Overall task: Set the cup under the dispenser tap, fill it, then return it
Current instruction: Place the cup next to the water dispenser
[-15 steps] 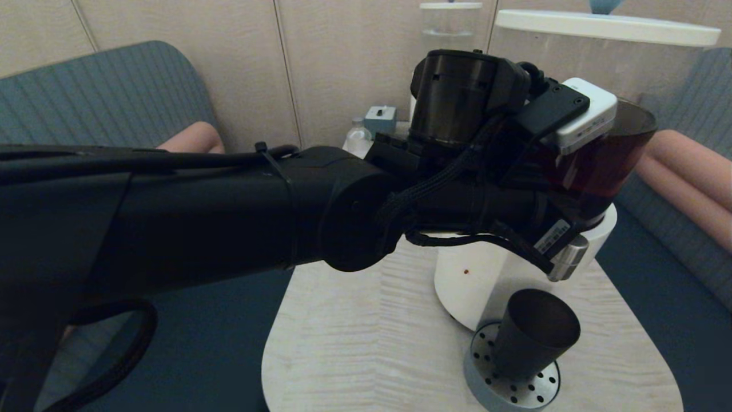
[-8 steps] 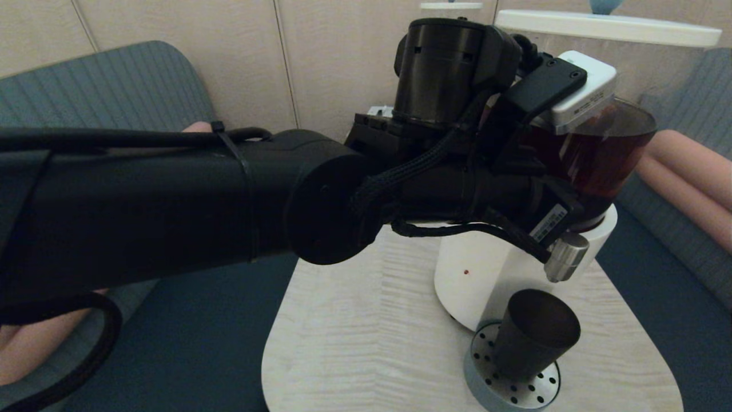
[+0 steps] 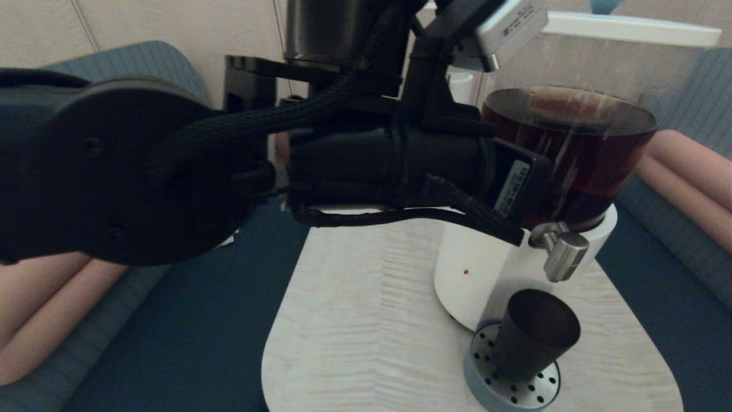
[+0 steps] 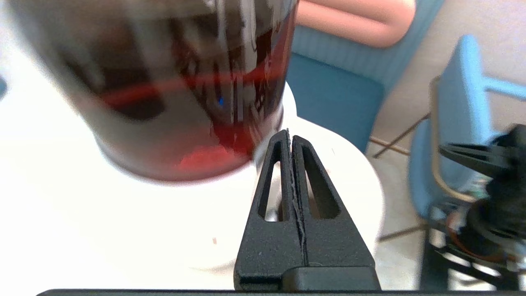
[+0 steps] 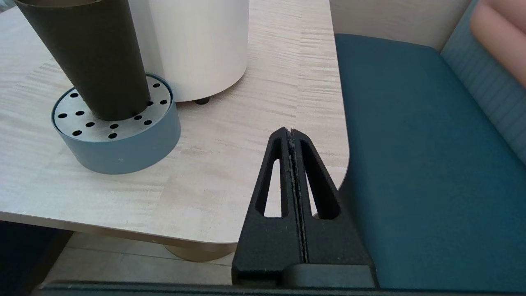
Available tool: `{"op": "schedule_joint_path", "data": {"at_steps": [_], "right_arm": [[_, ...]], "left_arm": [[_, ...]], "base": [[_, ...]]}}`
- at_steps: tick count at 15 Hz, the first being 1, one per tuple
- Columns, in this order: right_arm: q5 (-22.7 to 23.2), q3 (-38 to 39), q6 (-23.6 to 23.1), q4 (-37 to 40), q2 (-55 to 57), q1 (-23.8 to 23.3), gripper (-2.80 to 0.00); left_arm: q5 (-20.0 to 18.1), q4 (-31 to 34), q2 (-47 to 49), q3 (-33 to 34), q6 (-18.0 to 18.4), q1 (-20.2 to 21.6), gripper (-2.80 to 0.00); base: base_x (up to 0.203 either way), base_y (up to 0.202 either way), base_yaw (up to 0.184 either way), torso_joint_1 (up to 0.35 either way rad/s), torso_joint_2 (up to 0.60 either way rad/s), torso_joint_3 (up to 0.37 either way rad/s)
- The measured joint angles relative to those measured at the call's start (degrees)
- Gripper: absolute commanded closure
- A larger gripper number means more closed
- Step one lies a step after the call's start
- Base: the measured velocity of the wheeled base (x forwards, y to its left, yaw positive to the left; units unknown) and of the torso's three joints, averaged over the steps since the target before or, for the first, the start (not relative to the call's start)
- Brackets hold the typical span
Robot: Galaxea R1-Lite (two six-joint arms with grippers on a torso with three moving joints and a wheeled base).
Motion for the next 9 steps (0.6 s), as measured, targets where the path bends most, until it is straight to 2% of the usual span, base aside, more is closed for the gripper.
{"op": "schedule_joint_path", "data": {"at_steps": [5, 9], "right_arm": [[0.0, 0.0, 0.0, 0.0, 0.0, 0.0, 0.0], [0.02, 0.0, 0.0, -0.02, 0.0, 0.0, 0.0]], "left_arm": [[-4.13, -1.52, -11.24, 10.58, -10.52, 2.22, 0.0], [-10.65, -9.61, -19.88, 26.59, -12.24, 3.59, 0.0]], "base": [[0.0, 0.0, 0.0, 0.0, 0.0, 0.0], [0.0, 0.0, 0.0, 0.0, 0.0, 0.0]]}}
